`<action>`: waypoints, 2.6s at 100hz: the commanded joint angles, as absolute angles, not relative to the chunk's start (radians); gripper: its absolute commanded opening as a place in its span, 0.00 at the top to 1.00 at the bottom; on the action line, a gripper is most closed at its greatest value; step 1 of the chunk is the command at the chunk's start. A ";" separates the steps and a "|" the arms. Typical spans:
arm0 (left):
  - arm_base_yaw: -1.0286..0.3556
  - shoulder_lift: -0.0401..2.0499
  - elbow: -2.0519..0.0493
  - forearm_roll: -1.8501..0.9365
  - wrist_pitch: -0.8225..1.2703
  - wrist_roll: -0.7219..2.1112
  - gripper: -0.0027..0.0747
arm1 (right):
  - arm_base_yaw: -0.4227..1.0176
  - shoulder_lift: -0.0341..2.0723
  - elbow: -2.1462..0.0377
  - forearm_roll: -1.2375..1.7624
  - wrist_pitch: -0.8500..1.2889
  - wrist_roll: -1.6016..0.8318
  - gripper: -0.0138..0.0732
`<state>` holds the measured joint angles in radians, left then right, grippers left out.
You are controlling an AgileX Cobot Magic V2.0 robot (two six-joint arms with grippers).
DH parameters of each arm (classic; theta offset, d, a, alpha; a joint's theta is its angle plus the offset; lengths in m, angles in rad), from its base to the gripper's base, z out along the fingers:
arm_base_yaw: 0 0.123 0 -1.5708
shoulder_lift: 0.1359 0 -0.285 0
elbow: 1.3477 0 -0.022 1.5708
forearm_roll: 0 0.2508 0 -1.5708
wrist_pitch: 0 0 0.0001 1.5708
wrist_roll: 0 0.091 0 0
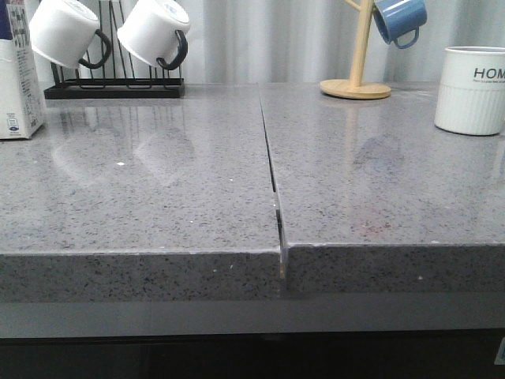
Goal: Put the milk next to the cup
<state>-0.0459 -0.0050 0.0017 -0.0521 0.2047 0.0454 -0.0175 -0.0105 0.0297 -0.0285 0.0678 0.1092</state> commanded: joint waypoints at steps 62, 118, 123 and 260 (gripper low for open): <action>-0.043 -0.037 0.020 -0.054 0.123 0.044 0.99 | -0.025 0.136 -0.255 -0.044 0.196 0.104 0.90; -0.043 -0.037 0.020 -0.054 0.123 0.044 0.99 | -0.025 0.471 -0.292 -0.025 0.048 0.105 0.50; -0.043 -0.037 0.020 -0.054 0.123 0.044 0.99 | -0.025 0.495 -0.292 -0.025 0.009 0.105 0.45; -0.043 -0.037 0.020 -0.054 0.123 0.044 0.99 | -0.162 1.594 -0.721 -0.025 -0.753 0.094 0.45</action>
<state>-0.0459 -0.0050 0.0017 -0.0521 0.2047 0.0454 -0.1554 1.5879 -0.6603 -0.0250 -0.6604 0.1032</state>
